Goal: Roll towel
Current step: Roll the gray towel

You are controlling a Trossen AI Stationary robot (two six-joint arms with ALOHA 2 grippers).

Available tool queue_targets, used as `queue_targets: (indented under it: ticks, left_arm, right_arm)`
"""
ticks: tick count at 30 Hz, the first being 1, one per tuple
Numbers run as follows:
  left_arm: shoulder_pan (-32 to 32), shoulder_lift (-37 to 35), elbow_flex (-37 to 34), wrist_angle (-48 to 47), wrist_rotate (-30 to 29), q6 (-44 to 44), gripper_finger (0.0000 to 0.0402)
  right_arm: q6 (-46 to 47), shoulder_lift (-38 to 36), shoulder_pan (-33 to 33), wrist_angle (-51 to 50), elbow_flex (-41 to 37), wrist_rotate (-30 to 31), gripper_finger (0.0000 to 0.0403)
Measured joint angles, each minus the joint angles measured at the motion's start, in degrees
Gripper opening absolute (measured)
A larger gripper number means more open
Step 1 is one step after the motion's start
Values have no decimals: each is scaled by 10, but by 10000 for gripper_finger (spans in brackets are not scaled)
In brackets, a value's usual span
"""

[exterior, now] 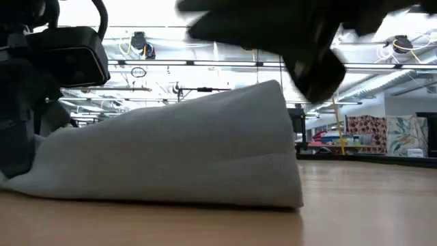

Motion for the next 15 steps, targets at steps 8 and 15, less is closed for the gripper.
queue_targets:
  ticks: [8,15]
  left_arm:
    - [5,0,0,1,10,0,17]
    - [-3,0,0,2,11,27,29]
  right_arm:
    - [35,93,-4,-10,43,35,6]
    - [100,126,-4,-52,45,51,1]
